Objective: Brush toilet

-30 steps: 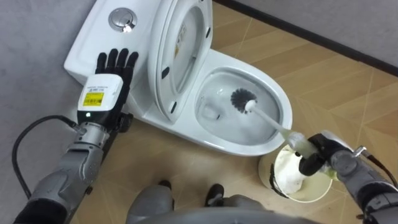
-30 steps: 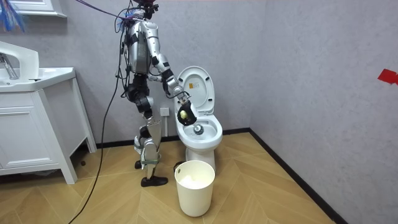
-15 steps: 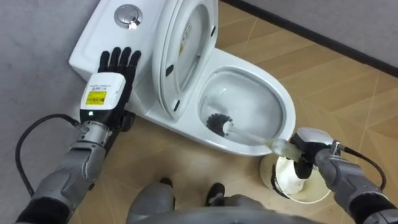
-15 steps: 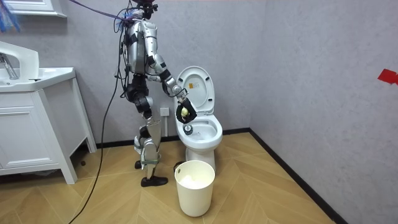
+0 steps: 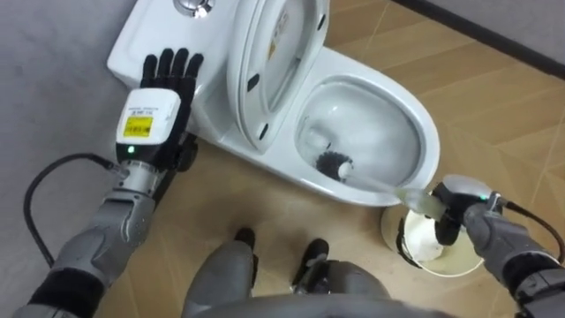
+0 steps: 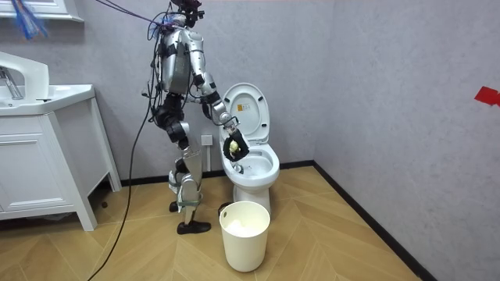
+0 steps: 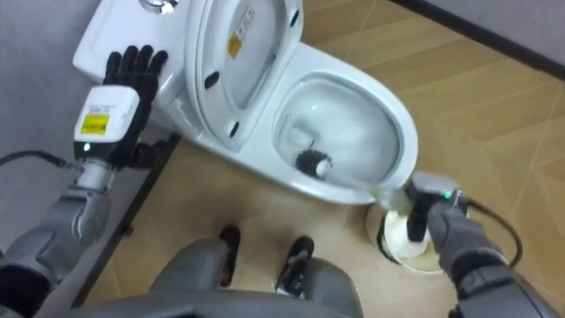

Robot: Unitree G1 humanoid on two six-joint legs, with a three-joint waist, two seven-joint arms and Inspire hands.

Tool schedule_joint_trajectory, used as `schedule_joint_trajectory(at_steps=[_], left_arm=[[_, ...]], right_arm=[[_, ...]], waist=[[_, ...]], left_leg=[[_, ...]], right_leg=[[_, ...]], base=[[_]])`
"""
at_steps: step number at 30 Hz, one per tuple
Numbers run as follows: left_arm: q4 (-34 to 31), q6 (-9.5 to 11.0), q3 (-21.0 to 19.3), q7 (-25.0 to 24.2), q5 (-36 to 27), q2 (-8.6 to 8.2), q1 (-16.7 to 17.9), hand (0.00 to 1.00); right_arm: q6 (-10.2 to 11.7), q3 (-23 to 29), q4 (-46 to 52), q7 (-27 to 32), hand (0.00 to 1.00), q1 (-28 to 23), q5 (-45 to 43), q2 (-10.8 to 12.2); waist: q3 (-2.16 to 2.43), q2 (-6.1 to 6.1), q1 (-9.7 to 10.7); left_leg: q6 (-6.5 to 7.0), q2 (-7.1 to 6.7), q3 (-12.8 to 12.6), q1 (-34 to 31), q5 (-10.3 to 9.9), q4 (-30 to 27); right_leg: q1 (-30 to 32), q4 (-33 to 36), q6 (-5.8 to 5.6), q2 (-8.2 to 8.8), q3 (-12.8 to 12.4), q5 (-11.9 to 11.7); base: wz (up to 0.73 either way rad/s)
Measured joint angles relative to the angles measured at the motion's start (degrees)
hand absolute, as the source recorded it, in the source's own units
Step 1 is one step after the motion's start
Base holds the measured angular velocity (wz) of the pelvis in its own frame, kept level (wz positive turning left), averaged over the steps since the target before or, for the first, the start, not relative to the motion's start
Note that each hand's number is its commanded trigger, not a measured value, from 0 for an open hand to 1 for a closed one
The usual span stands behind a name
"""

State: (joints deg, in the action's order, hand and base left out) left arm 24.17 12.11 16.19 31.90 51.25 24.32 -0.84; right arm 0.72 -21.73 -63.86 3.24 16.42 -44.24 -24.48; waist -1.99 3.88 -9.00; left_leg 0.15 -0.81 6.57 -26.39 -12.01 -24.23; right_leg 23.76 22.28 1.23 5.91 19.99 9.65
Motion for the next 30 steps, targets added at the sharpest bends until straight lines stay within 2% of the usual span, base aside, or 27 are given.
schedule_joint_trajectory(at_steps=[1, 4, 7, 10, 14, 16, 18, 22, 29, 30], left_arm=[[0.1, 0.0, 0.6, 0.0, -0.1, -0.07, -1.1, 0.0], [0.0, 0.0, 2.2, 0.1, -0.6, 0.04, -3.7, 0.0], [-0.2, -0.1, 3.3, 0.6, -0.8, 0.04, -5.0, 0.0], [-0.5, -0.1, 3.9, 1.8, -1.0, 0.16, -5.9, 0.0], [-0.9, 0.0, 4.2, 4.6, -1.0, 0.62, -5.9, 0.0], [-2.1, 0.0, 4.3, 5.0, -1.0, 2.42, -5.9, 0.0], [-2.3, -0.1, 4.3, 5.1, -1.1, 3.17, -6.0, 0.0], [-2.2, -1.4, 4.2, 5.0, -1.1, 4.1, -6.5, 0.0], [-0.5, -3.5, 4.2, 4.8, -1.1, 5.66, -6.5, 0.0], [-0.5, -3.5, 4.0, 4.7, -1.1, 5.76, -6.9, 0.0]], right_arm=[[0.0, -1.4, -0.7, 0.1, 1.0, 2.0, 1.5, -0.7], [-0.6, -4.1, -1.2, 0.0, 1.0, 6.4, 3.6, -2.0], [-1.0, -5.2, -1.3, 0.1, 1.0, 10.9, 4.4, -2.5], [-2.8, -6.1, -3.0, 0.3, 1.0, 14.0, 4.4, -3.0], [-3.3, -6.2, -3.0, 0.4, 1.0, 17.1, 3.6, -4.5], [-3.3, -6.3, -3.0, 0.6, 1.0, 18.3, 3.8, -5.4], [-3.3, -6.3, -3.0, 0.9, 1.0, 18.9, 3.8, -5.7], [-3.3, -6.4, -2.9, 1.0, 1.0, 21.0, 3.1, -6.9], [-3.4, -7.5, -2.0, 1.0, 1.0, 21.8, 1.1, -6.9], [-3.9, -8.3, -1.1, 0.9, 1.0, 21.8, 0.4, -6.9]], waist=[[-0.34, 0.03, -0.8], [-0.83, 0.44, -2.5], [-1.1, 0.82, -3.9], [-1.58, 1.7, -5.2], [-1.98, 2.55, -5.4], [-2.55, 3.66, -5.4], [-2.57, 4.2, -5.3], [-2.57, 4.26, -5.2], [-2.55, 4.48, -5.2], [-2.55, 4.47, -5.2]], left_leg=[[0.01, -0.09, 0.2, -1.2, 0.0, -0.7], [-0.07, -0.25, 0.6, -3.8, 0.2, -1.8], [-0.13, -0.98, 1.0, -5.7, 0.7, -2.1], [-0.23, -1.06, 1.2, -7.1, 1.0, -2.3], [-0.3, -1.06, 1.4, -8.9, 1.1, -3.5], [-0.32, -0.88, 1.4, -9.1, 1.1, -3.7], [-0.32, -0.88, 1.4, -9.4, 1.1, -4.3], [-0.31, -1.02, 1.4, -10.0, 1.1, -4.9], [-0.32, -0.97, 1.4, -10.0, 1.1, -5.4], [-0.32, -0.94, 1.3, -10.0, 1.1, -5.6]], right_leg=[[1.0, 0.7, 0.03, 0.15, 0.1, 0.0], [3.6, 2.6, 0.38, 0.86, 0.7, 0.3], [5.9, 4.0, 0.55, 1.6, 1.1, 0.5], [7.4, 4.6, 0.69, 1.86, 1.1, 0.7], [9.1, 5.8, 0.76, 2.02, 0.8, 0.8], [9.4, 6.3, 0.79, 2.01, 0.9, 0.9], [9.4, 6.3, 0.79, 1.98, 1.0, 0.9], [9.7, 6.4, 0.82, 2.2, 1.1, 0.9], [9.5, 6.8, 0.96, 2.01, 0.7, 0.8], [9.5, 6.9, 1.0, 2.08, 0.7, 0.7]], base=[[0.04], [0.11], [0.11], [0.05], [0.0], [0.03], [0.0], [0.0], [0.0], [0.0]])
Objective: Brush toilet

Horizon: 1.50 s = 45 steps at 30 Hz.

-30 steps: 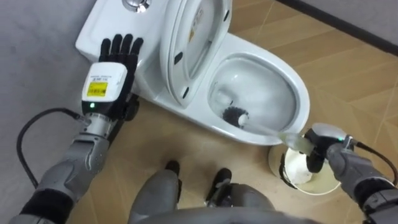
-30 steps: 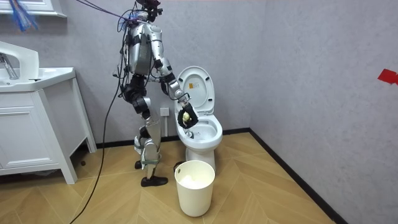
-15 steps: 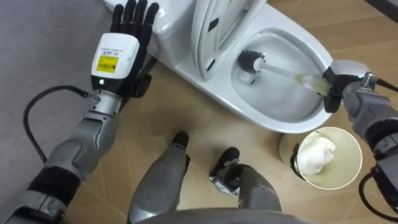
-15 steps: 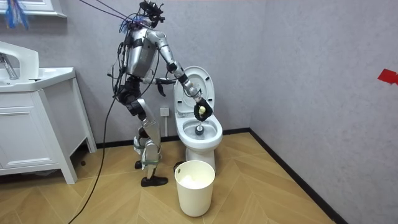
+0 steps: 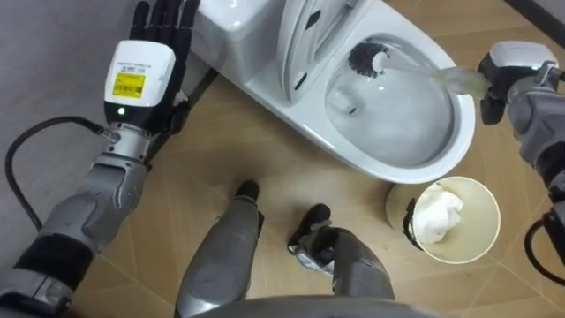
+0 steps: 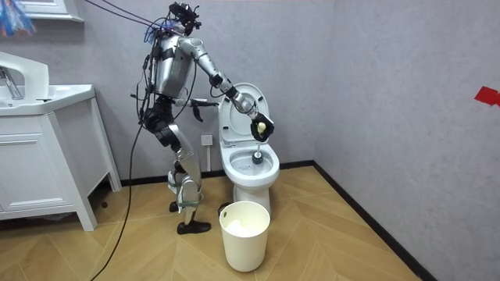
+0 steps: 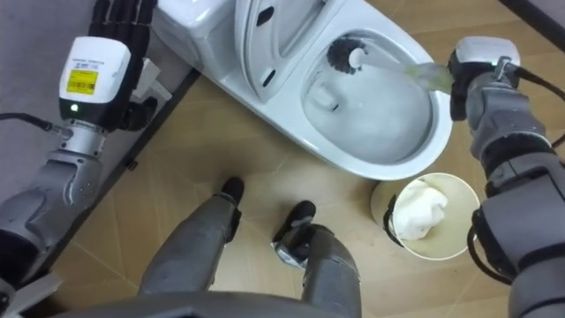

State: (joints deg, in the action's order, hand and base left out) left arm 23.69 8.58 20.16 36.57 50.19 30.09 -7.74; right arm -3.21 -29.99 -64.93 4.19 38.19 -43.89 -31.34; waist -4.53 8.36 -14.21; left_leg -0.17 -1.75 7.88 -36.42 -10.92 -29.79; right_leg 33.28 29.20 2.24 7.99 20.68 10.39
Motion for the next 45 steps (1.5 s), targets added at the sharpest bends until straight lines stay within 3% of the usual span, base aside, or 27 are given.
schedule_joint_trajectory(at_steps=[4, 11, 16, 24, 28, 36, 45], left_arm=[[0.6, -0.5, -0.2, -0.2, -0.7, 0.07, -1.9, 0.0], [1.0, 0.2, -0.3, -3.6, -1.2, 0.75, -3.0, 0.0], [1.0, 0.6, 1.1, -5.6, -1.3, 1.11, -4.7, 0.0], [1.1, 0.3, 2.4, -6.9, -3.5, 1.33, -4.8, 0.0], [1.2, 0.1, 2.7, -8.3, -5.7, 0.79, -4.8, 0.0], [1.2, -0.8, 3.9, -8.1, -10.3, 0.64, -4.7, 0.0], [0.6, -2.6, 6.0, -7.1, -12.4, 0.94, -5.1, 0.0]], right_arm=[[-1.4, -3.7, 4.1, -0.8, 1.0, -0.1, -2.2, 0.0], [-1.7, -6.9, 12.5, -4.1, 1.0, -3.1, -9.7, -1.2], [-1.9, -8.8, 16.1, -8.2, 1.0, -5.7, -12.3, -1.1], [-1.9, -8.7, 20.0, -12.1, 1.0, -6.2, -13.8, -2.0], [-2.9, -8.5, 23.8, -13.9, 1.0, -8.1, -17.5, -2.0], [-5.7, -8.0, 30.7, -18.9, 1.0, -10.2, -23.8, -0.2], [-6.1, -7.5, 27.8, -19.5, 1.0, -8.3, -22.9, 0.1]], waist=[[0.0, -0.01, 0.0], [0.09, -0.48, 0.0], [0.12, -2.75, 0.2], [0.47, -4.02, 1.5], [0.98, -4.99, 1.9], [1.02, -5.31, 3.6], [1.08, -5.39, 4.0]], left_leg=[[-0.02, -0.01, -0.1, 0.1, 0.0, -0.1], [-0.1, 0.02, 0.3, -0.1, 0.0, 0.0], [-0.18, -0.45, 1.9, -1.0, 0.0, -0.9], [-0.19, -0.75, 2.2, -0.9, 0.4, -0.7], [-0.2, -0.77, 2.2, -0.9, 0.4, -0.7], [-0.32, -1.01, 2.5, -0.8, 1.2, -0.2], [-0.21, -1.13, 2.4, -0.9, 1.6, 0.2]], right_leg=[[-0.1, 0.0, 0.16, -0.09, 0.0, -0.1], [-0.4, -0.6, 0.27, -0.39, 0.8, -0.2], [-0.6, -0.7, 0.18, -0.42, 1.9, -0.1], [-0.6, -0.6, 0.03, -0.18, 1.9, 0.0], [-0.8, -0.5, 0.03, -0.24, 1.7, 0.0], [-0.7, -0.6, 0.1, -0.16, 1.6, -0.1], [-0.5, -0.5, 0.04, -0.02, 1.4, -0.4]], base=[[-0.01], [0.03], [0.14], [0.03], [0.0], [0.02], [0.0]])
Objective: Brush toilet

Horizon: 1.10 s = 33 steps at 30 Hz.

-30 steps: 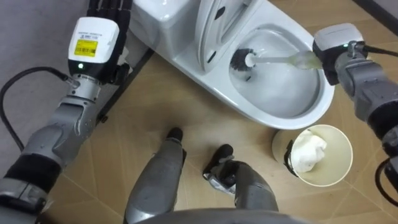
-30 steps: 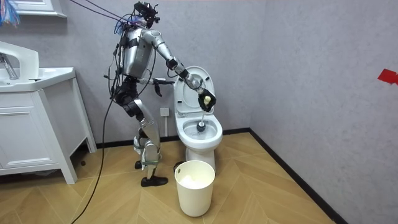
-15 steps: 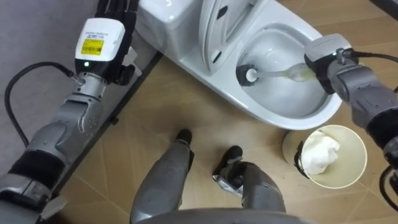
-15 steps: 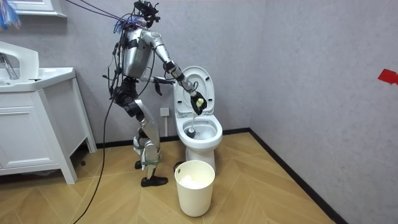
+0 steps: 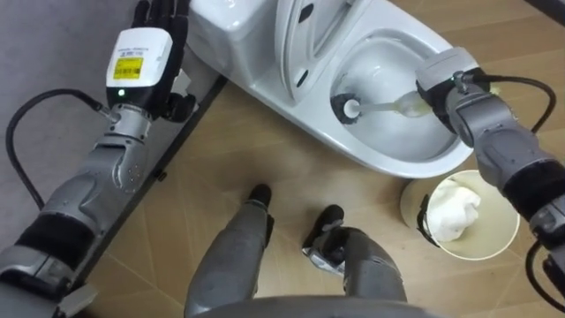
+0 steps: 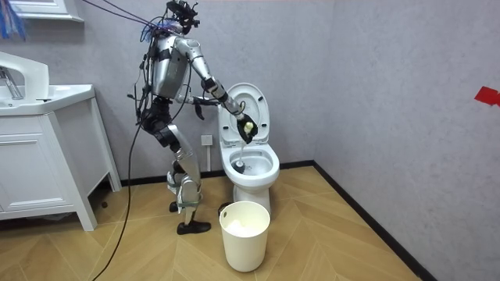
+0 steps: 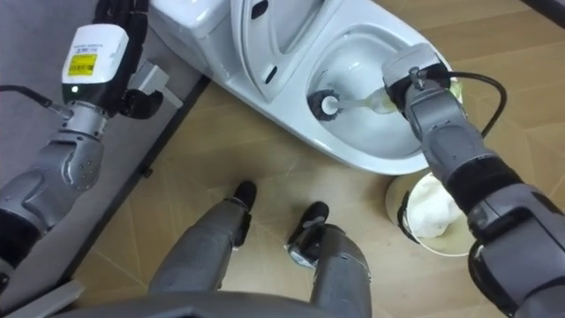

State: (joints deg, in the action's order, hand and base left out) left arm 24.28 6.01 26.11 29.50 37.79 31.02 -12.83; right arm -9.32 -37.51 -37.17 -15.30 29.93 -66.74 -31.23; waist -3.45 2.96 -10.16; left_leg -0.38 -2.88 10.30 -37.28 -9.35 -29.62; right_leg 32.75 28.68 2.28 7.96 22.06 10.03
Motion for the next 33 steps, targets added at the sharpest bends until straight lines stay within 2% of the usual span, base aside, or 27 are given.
schedule_joint_trajectory(at_steps=[3, 4, 5, 7, 8, 9, 10, 13, 15, 17, 19, 20, 22, 24, 25, 29, 33], left_arm=[[0.0, -0.4, 0.6, -1.1, -0.1, 0.37, -0.8, 0.0], [0.0, -0.5, 0.9, -1.8, -0.2, 0.7, -1.2, 0.0], [0.0, -0.6, 1.1, -2.3, -0.1, 0.77, -1.6, 0.0], [-1.0, -0.8, 1.2, -3.7, 0.0, 1.27, -2.5, 0.0], [-1.3, -0.9, 1.2, -3.8, 0.1, 1.46, -2.6, 0.0], [-1.3, -0.9, 1.1, -3.8, 0.1, 1.66, -2.9, 0.0], [-1.4, -0.9, 1.1, -3.8, 0.1, 1.7, -3.0, 0.0], [-2.2, -0.9, 1.0, -3.9, 0.1, 1.66, -3.9, 0.0], [-2.4, -0.9, 1.1, -3.9, 0.2, 1.63, -4.3, 0.0], [-2.4, -0.9, 1.2, -4.1, 0.1, 1.23, -5.0, 0.0], [-2.5, -0.8, 1.6, -4.6, 0.1, 0.63, -6.5, 0.0], [-2.5, -0.8, 1.7, -5.0, 0.2, 0.28, -6.9, 0.0], [-2.4, -0.8, 1.7, -5.9, 0.2, -1.2, -7.9, 0.0], [-2.4, -0.8, 1.7, -6.1, 0.2, -2.48, -8.6, 0.0], [-2.4, -0.8, 1.7, -6.1, 0.3, -3.0, -8.7, 0.0], [-2.4, -0.8, 2.1, -6.0, 0.3, -3.16, -8.6, 0.0], [-1.4, -0.9, 2.3, -6.6, 0.1, -3.25, -8.5, 0.0]], right_arm=[[2.7, 0.0, -8.0, 1.9, 1.0, 4.0, 3.5, 0.5], [4.1, 0.0, -11.8, 2.9, 1.0, 6.0, 6.2, 0.7], [4.8, 0.0, -14.0, 3.3, 1.0, 6.9, 7.6, 0.7], [6.7, 1.4, -19.7, 4.7, 1.0, 9.0, 12.9, 0.5], [7.3, 1.6, -21.0, 4.9, 1.0, 9.7, 14.3, 0.6], [8.4, 2.2, -23.1, 5.4, 1.0, 10.8, 15.9, 0.7], [9.2, 3.1, -24.7, 6.1, 1.0, 11.3, 17.5, 0.6], [10.5, 6.9, -27.9, 8.4, 1.0, 12.2, 18.1, 0.5], [10.5, 7.4, -28.4, 9.6, 1.0, 12.2, 18.2, 0.5], [10.5, 7.3, -28.4, 9.9, 1.0, 12.1, 18.4, 0.5], [10.2, 7.1, -28.2, 10.3, 1.0, 11.7, 17.7, 0.6], [10.1, 7.0, -27.9, 10.3, 1.0, 11.4, 17.5, 0.5], [8.1, 4.7, -25.6, 10.7, 1.0, 9.5, 16.6, 0.6], [6.5, 3.7, -24.9, 10.8, 1.0, 9.1, 15.1, 0.5], [5.4, 3.3, -23.5, 10.7, 1.0, 8.7, 14.3, 0.4], [2.1, 3.2, -16.4, 9.5, 1.0, 5.4, 10.4, -0.2], [-0.3, 2.5, -10.8, 7.1, 1.0, 3.1, 6.1, -0.2]], waist=[[0.0, 0.1, 0.3], [-0.03, 0.37, 0.8], [-0.04, 0.38, 1.2], [-0.23, 1.09, 2.8], [-0.36, 1.42, 3.0], [-0.7, 2.11, 3.0], [-0.73, 2.26, 3.4], [-0.91, 2.56, 4.6], [-0.96, 2.55, 5.1], [-1.12, 2.38, 4.9], [-1.67, 2.2, 4.1], [-1.74, 2.08, 3.6], [-2.27, 1.28, 2.8], [-2.51, 0.44, 2.0], [-2.42, -0.34, 1.6], [-2.07, -1.04, -0.3], [-1.11, -1.76, -0.5]], left_leg=[[0.01, 0.03, 0.0, 0.1, 0.5, 0.3], [0.11, -0.73, 0.0, 0.3, 1.0, 0.9], [0.18, -0.85, -0.2, 0.3, 1.3, 1.2], [0.78, -0.84, -2.7, 0.1, 3.0, 2.5], [0.82, -0.97, -2.8, -0.1, 3.2, 2.6], [0.93, -1.2, -3.2, -0.2, 3.3, 2.6], [1.03, -1.43, -3.0, -0.7, 3.4, 2.2], [1.5, -2.3, -2.7, -2.4, 3.9, 1.8], [1.8, -2.78, -2.7, -3.3, 4.3, 1.8], [2.06, -2.92, -3.0, -3.9, 4.4, 1.5], [2.02, -2.83, -3.0, -4.7, 4.3, 0.7], [2.03, -2.73, -3.0, -4.8, 4.3, 0.5], [2.3, -2.75, -2.8, -5.1, 4.1, -0.2], [2.5, -2.64, -3.0, -5.7, 4.0, -0.7], [2.67, -2.54, -3.1, -6.3, 3.9, -1.2], [2.92, -1.65, -3.9, -6.2, 3.6, -1.1], [3.15, -1.36, -4.3, -5.8, 3.8, -1.2]], right_leg=[[0.2, 0.7, -0.01, 0.33, -0.4, 0.1], [0.6, 1.5, -0.15, 1.01, -0.9, 0.5], [0.6, 1.8, -0.28, 1.26, -1.1, 0.6], [1.7, 2.4, -0.74, 1.92, -3.2, 1.0], [2.2, 2.6, -0.83, 1.89, -3.9, 1.0], [2.8, 3.4, -0.88, 2.02, -4.8, 1.0], [3.1, 3.6, -1.01, 2.18, -4.8, 1.0], [4.7, 4.6, -1.45, 3.11, -4.7, 1.0], [5.5, 5.0, -1.77, 3.58, -4.7, 0.8], [6.0, 4.9, -2.13, 3.73, -4.8, 0.4], [6.5, 4.6, -2.55, 3.53, -4.8, 0.2], [6.4, 4.3, -2.54, 3.35, -4.7, 0.1], [6.1, 3.9, -2.71, 3.03, -4.7, -0.3], [6.4, 3.6, -2.89, 2.81, -4.9, -0.7], [6.7, 3.3, -3.0, 2.66, -5.0, -1.0], [6.6, 1.9, -2.88, 1.64, -6.0, -2.3], [6.4, 2.0, -2.75, 1.21, -6.5, -2.6]], base=[[0.1], [0.22], [0.38], [0.4], [0.12], [0.0], [0.03], [0.14], [0.05], [-0.02], [-0.07], [-0.07], [0.0], [-0.06], [-0.1], [-0.21], [-0.04]])
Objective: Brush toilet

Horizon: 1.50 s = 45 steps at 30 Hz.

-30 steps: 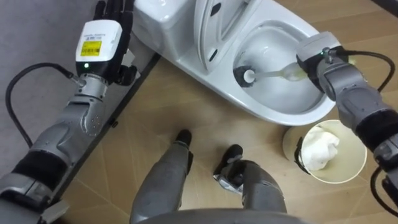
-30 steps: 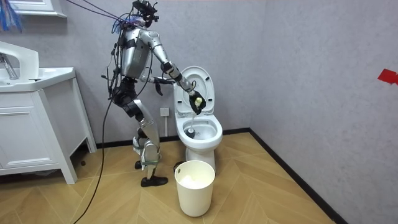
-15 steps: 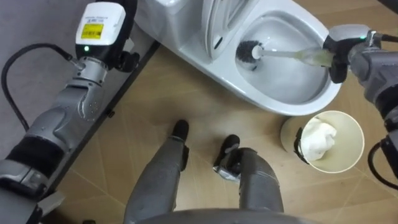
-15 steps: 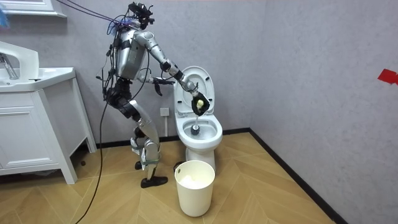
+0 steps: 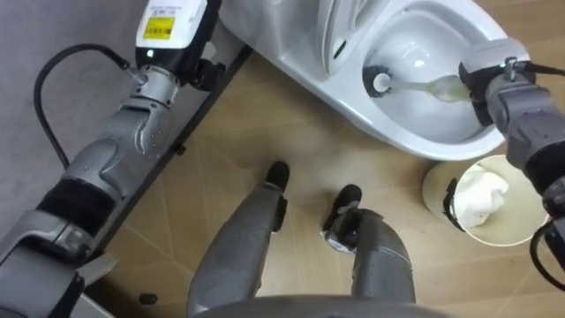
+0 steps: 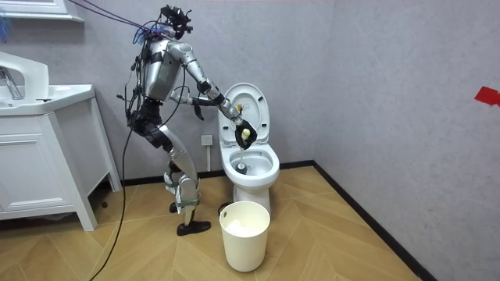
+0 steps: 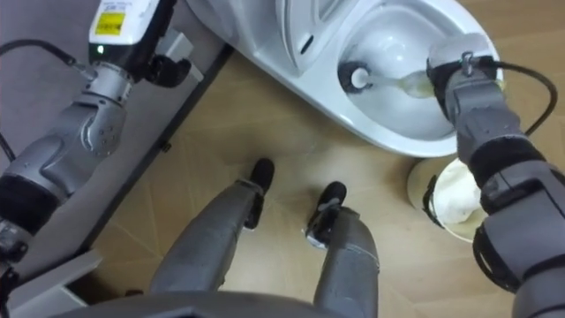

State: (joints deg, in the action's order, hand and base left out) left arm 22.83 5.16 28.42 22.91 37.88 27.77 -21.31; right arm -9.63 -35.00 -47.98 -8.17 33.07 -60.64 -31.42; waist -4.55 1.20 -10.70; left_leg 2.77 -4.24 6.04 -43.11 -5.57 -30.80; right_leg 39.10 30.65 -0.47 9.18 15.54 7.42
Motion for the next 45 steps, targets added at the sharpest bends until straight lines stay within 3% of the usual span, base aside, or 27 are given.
schedule_joint_trajectory(at_steps=[2, 3, 4, 5, 9, 14, 16, 18, 19, 21, 25, 30, 38, 41, 45], left_arm=[[0.1, 0.0, 0.0, -0.6, 0.0, 0.23, 0.3, 0.0], [0.1, -0.1, 0.0, -1.0, 0.0, 0.43, 0.8, 0.0], [0.1, -0.1, 0.6, -1.1, 0.0, 0.64, 1.3, 0.0], [0.1, -0.2, 1.1, -1.1, 0.0, 0.76, 1.5, 0.0], [0.0, -0.2, 4.2, -1.0, 0.0, 1.62, 1.7, 0.0], [-0.6, -0.2, 4.8, -0.3, 0.2, 2.68, 1.6, 0.0], [-1.7, -0.2, 4.9, 0.2, 0.1, 4.57, 1.6, 0.0], [-2.4, -0.2, 4.7, 0.9, 0.1, 5.78, 1.6, 0.0], [-3.4, -0.2, 4.4, 1.0, 0.0, 6.75, 1.6, 0.0], [-3.7, -0.2, 4.2, 1.6, 0.0, 7.05, 1.4, 0.0], [-3.7, -0.2, 2.6, 3.5, 0.1, 6.38, 0.7, 0.0], [-3.7, 0.0, 2.1, 4.1, 0.1, 6.46, 0.0, 0.0], [-4.2, 0.2, 2.0, -0.1, 2.3, 5.85, -1.9, 0.0], [-4.2, 0.1, 1.6, -2.4, 2.7, 4.49, -2.0, 0.0], [-3.9, 0.1, 1.5, -5.1, 2.9, 2.16, -2.2, 0.0]], right_arm=[[-0.5, -0.5, 1.7, -1.1, 1.0, -0.5, -1.1, 0.0], [-0.5, -1.0, 2.2, -1.7, 1.0, -0.5, -2.4, 0.1], [-0.6, -1.7, 2.3, -2.4, 1.0, -0.4, -2.7, 0.1], [-0.6, -2.0, 2.3, -2.7, 1.0, -0.4, -2.7, 0.0], [0.1, -3.2, -2.9, -1.2, 1.0, 1.4, 1.8, -0.2], [4.3, -1.5, -15.2, 3.0, 1.0, 5.2, 19.1, 0.0], [6.1, 0.8, -19.0, 5.0, 1.0, 6.0, 28.9, 0.0], [7.0, 2.7, -21.3, 6.2, 1.0, 7.1, 35.4, -0.1], [7.4, 4.7, -22.2, 7.6, 1.0, 7.7, 39.1, 0.0], [7.9, 6.5, -24.5, 9.5, 1.0, 9.7, 43.1, 0.0], [9.4, 9.5, -25.4, 11.4, 1.0, 10.8, 43.3, 0.0], [10.6, 10.0, -25.4, 12.5, 1.0, 12.0, 43.1, -0.4], [11.0, 9.9, -26.2, 13.3, 1.0, 12.0, 38.5, -0.5], [11.0, 9.6, -25.9, 13.3, 1.0, 11.9, 32.7, -0.6], [10.0, 8.3, -23.7, 13.9, 1.0, 11.2, 21.8, -0.7]], waist=[[0.19, 0.07, -0.5], [0.5, 0.02, -0.4], [1.13, -0.13, -0.2], [1.37, -0.15, 0.0], [1.46, -0.07, 0.2], [1.25, 0.31, 2.0], [0.51, 2.09, 2.6], [0.29, 2.47, 3.8], [-0.04, 3.04, 4.2], [-0.28, 3.47, 4.9], [-0.75, 4.35, 6.2], [-0.77, 4.49, 7.4], [-0.72, 4.42, 7.1], [-0.74, 4.05, 6.0], [-0.81, 2.01, 3.8]], left_leg=[[-0.12, 0.5, -0.7, 0.5, -0.1, 0.0], [-0.14, 0.56, -1.0, 0.8, -0.1, 0.1], [-0.19, 0.58, -1.1, 0.9, 0.0, 0.4], [-0.23, 0.54, -1.1, 1.1, 0.0, 0.6], [-0.38, 0.41, -1.2, 2.7, 0.1, 1.4], [-0.41, -0.5, -0.9, 2.1, 0.6, 1.6], [-0.45, -1.28, -1.9, 1.9, 0.8, 1.9], [-0.41, -1.46, -1.7, 1.0, 1.4, 2.0], [-0.49, -1.45, -1.6, 0.5, 1.7, 2.0], [-0.42, -1.4, -1.7, -0.6, 2.2, 1.9], [0.08, -0.46, -3.6, -3.1, 2.8, 0.8], [1.48, -0.29, -6.5, -4.5, 3.2, 0.7], [2.38, -0.49, -6.6, -5.5, 2.9, -1.2], [2.89, -0.16, -6.7, -4.5, 2.6, -1.4], [3.55, -0.02, -7.2, -3.3, 1.7, -1.8]], right_leg=[[-0.3, -0.2, 0.17, -0.52, -0.7, -0.1], [-0.2, 0.0, 0.21, -0.55, -1.1, -0.1], [-0.2, 0.0, 0.22, -0.54, -1.2, -0.1], [-0.3, 0.0, 0.23, -0.49, -1.2, 0.0], [-1.5, 0.2, 0.12, -0.25, -1.2, 0.4], [-0.3, 1.9, 0.15, 0.95, -1.2, 0.9], [1.6, 4.1, -0.01, 1.91, -2.8, 1.6], [2.3, 4.1, -0.31, 2.05, -2.6, 1.5], [2.8, 4.0, -0.41, 1.94, -2.7, 1.3], [3.8, 3.9, -0.36, 1.75, -3.0, 0.8], [6.1, 4.1, -0.56, 0.55, -5.1, 0.1], [8.1, 4.9, -1.43, 0.67, -7.8, -0.5], [7.9, 4.8, -1.89, 0.76, -7.9, -0.7], [6.8, 4.1, -1.94, 0.66, -7.5, -0.8], [5.5, 3.5, -1.96, 0.7, -7.5, -0.8]], base=[[-0.18], [-0.12], [-0.06], [0.0], [0.01], [0.09], [0.0], [0.06], [0.05], [0.02], [0.02], [-0.03], [0.0], [-0.07], [-0.08]])
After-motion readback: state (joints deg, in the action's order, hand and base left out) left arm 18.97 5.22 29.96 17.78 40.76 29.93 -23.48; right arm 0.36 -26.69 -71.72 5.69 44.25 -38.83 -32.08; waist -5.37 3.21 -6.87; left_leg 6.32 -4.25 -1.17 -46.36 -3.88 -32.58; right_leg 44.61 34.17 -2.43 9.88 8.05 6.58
